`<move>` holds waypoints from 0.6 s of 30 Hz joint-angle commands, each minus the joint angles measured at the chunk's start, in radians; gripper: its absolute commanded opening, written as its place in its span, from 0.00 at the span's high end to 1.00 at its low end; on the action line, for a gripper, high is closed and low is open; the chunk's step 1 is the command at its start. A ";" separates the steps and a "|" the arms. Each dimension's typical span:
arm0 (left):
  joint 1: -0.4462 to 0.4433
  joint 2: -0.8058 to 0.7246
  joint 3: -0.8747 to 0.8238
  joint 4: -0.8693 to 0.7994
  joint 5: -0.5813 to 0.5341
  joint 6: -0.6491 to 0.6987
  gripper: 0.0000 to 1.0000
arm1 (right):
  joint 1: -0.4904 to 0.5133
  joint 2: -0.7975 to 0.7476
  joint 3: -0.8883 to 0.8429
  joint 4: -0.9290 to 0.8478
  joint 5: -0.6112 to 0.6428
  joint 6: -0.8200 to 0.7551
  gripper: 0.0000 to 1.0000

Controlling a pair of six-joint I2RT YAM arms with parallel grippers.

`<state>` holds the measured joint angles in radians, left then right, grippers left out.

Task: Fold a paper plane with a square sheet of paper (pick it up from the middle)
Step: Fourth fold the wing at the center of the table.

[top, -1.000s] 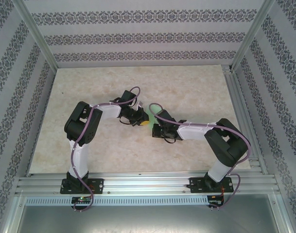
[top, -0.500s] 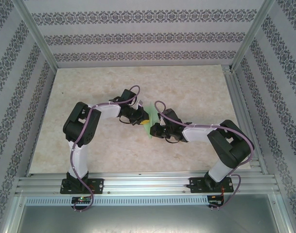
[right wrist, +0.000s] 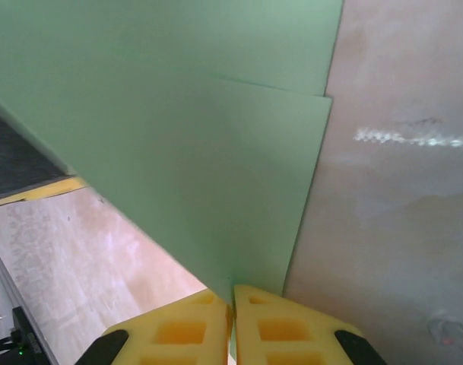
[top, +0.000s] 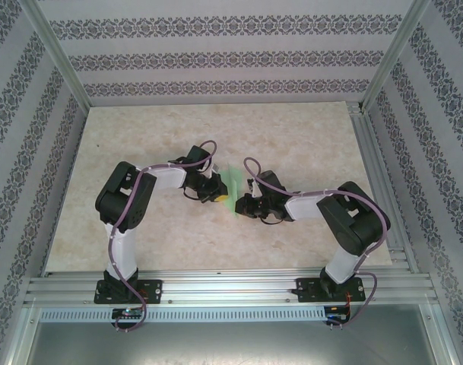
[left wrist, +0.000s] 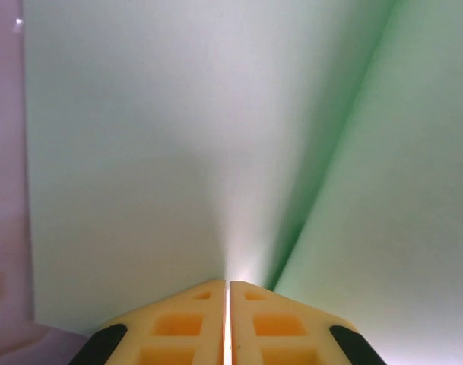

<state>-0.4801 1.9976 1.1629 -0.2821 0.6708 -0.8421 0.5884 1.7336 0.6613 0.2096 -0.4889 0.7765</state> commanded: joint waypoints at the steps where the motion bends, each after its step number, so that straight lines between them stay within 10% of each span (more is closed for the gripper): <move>1: -0.013 -0.037 0.004 -0.023 -0.026 0.037 0.88 | -0.025 0.044 -0.022 0.090 -0.067 0.036 0.89; 18: -0.011 -0.006 0.031 -0.062 -0.054 0.085 0.89 | -0.089 0.102 -0.017 0.197 -0.182 0.144 0.88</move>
<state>-0.4801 1.9827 1.1660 -0.3077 0.6418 -0.7929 0.5140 1.8118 0.6350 0.3977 -0.6724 0.9020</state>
